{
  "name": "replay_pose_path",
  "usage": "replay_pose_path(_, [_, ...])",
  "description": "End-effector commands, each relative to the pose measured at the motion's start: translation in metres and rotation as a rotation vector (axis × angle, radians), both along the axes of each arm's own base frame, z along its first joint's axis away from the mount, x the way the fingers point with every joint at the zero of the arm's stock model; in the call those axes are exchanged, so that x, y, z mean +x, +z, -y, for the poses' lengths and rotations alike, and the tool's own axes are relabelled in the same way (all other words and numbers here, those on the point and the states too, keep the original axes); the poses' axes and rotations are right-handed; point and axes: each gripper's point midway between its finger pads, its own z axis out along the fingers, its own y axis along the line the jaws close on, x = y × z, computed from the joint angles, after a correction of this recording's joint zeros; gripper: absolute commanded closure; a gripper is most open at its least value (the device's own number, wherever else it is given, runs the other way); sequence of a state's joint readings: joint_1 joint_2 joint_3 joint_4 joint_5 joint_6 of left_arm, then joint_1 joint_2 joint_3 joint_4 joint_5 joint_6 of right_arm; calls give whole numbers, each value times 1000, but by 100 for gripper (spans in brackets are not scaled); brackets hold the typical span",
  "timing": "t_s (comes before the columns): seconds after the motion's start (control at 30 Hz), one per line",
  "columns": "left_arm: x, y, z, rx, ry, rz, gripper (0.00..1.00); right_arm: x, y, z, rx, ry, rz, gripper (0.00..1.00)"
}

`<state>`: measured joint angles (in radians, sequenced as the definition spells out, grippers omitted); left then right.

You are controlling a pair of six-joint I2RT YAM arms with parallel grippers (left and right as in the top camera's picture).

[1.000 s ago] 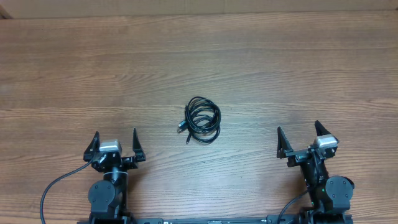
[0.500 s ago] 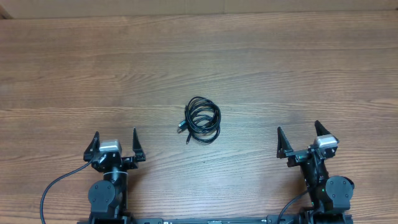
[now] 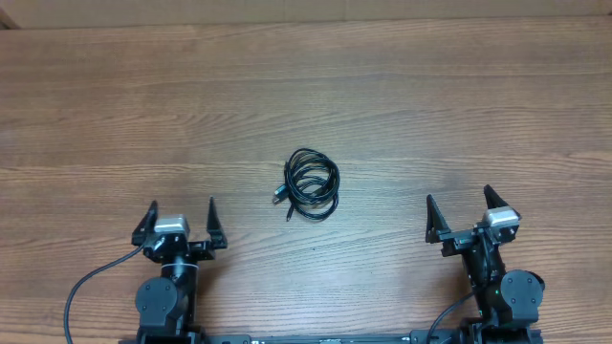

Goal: Untangle cables

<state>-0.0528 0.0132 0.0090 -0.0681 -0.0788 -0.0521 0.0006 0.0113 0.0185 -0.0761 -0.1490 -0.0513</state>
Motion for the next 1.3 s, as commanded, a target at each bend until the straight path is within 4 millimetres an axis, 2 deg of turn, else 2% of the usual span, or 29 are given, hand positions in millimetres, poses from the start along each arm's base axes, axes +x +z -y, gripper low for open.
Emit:
replay_pose_path(0.0, [0, -1, 14, -39, -76, 1, 1, 0, -2, 2, 9, -12, 0, 0])
replay_pose_path(0.07, [-2, 19, 32, -148, -177, 71, 0, 0, -2, 2, 9, -12, -1, 0])
replay_pose_path(0.2, [-10, 25, 63, -335, -362, 53, 0, 0, -2, 2, 9, -12, 0, 0])
replay_pose_path(0.3, [-15, 34, 75, -405, -442, 61, 1, 0, -2, 2, 9, -12, 0, 0])
replay_pose_path(0.4, [-28, 90, 79, -357, -513, 287, 1, 0, -2, 2, 9, -12, 0, 0])
replay_pose_path(0.5, [-44, 145, 69, -336, -487, 452, 1, 0, -2, 2, 9, -12, 0, 0])
replay_pose_path(0.57, [-50, 168, 65, -300, -459, 479, 0, 0, -2, 2, 9, -12, 0, 0])
replay_pose_path(0.6, [-53, 189, 64, -240, -439, 457, 0, 0, -2, 2, 9, -12, 0, 0])
replay_pose_path(0.63, [-54, 198, 64, -217, -431, 428, 0, 0, -2, 2, 9, -12, 0, 0])
replay_pose_path(0.77, [-48, 219, 70, -189, -431, 173, 0, 0, -2, 2, 9, -12, 0, 0])
replay_pose_path(0.8, [-43, 224, 82, -159, -490, 16, 0, 0, -2, 2, 9, -12, 0, 0])
replay_pose_path(0.9, [-33, 221, 95, -133, -562, -246, 0, 0, -2, 2, 9, -12, 0, 0])
replay_pose_path(1.03, [-22, 200, 99, -205, -562, -590, 0, 0, -2, 2, 9, -12, 0, 0])
replay_pose_path(1.13, [-15, 181, 107, -308, -575, -798, 1, 0, -2, 2, 9, -12, 0, 0])
replay_pose_path(1.2, [-15, 156, 114, -386, -580, -976, 1, 0, 0, 1, 9, -6, 10, 0])
replay_pose_path(1.27, [-12, 139, 114, -396, -579, -1071, 0, -2, 9, -12, 28, 70, 43, 0])
